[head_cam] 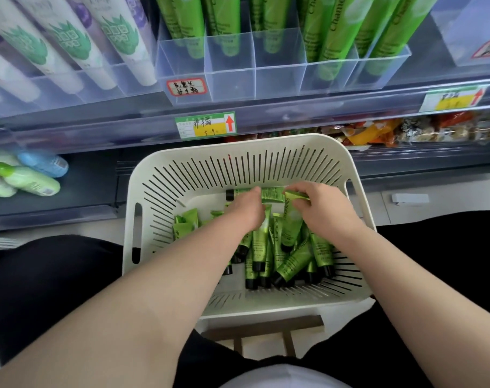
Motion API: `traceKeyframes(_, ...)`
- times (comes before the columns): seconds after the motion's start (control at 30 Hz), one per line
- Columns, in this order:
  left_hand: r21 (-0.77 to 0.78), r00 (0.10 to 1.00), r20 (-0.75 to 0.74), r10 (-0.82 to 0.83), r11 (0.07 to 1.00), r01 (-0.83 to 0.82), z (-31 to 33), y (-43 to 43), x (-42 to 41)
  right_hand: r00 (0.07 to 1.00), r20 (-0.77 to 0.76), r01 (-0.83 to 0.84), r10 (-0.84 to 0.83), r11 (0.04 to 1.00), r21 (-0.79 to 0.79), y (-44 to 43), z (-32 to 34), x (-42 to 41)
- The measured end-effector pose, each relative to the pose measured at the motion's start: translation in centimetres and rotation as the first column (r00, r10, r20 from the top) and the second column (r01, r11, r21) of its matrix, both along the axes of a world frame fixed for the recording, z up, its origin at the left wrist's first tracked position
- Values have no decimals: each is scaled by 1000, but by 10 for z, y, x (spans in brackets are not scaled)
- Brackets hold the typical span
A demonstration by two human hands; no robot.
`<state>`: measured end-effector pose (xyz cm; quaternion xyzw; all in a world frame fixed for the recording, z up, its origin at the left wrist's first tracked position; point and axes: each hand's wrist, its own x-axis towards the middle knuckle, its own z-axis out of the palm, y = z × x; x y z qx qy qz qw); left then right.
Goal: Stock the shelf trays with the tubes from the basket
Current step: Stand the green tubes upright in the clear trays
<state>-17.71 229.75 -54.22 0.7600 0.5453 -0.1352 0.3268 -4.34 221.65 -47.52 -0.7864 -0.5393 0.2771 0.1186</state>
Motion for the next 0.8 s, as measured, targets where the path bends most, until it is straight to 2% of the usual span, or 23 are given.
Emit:
traceKeyframes(0.1, -12, 999, -53, -11, 1000, 10, -6, 0, 8, 999, 48, -14, 12, 999, 49, -5, 3, 3)
traceKeyframes(0.27, -10, 972, -194, -134, 991, 135, -6, -5, 4, 996, 78, -40, 35, 998, 57, -9, 1, 3)
traceKeyframes(0.33, -28, 970, -207, -125, 992, 122, 1, -5, 0, 996, 76, -45, 40, 997, 63, -9, 0, 3)
traceKeyframes(0.53, -176, 1000, -27, 5, 984, -10, 22, -2, -23, 993, 86, -83, 76, 993, 82, -9, 3, -6)
traceKeyframes(0.6, -181, 999, 17, 34, 983, -30, 31, -3, -32, 991, 94, -103, 95, 991, 85, -10, 6, -11)
traceKeyframes(0.8, 70, 970, 236, 50, 995, -68, 76, -4, -47, 985, 147, -119, 93, 976, 181, -11, 33, -18)
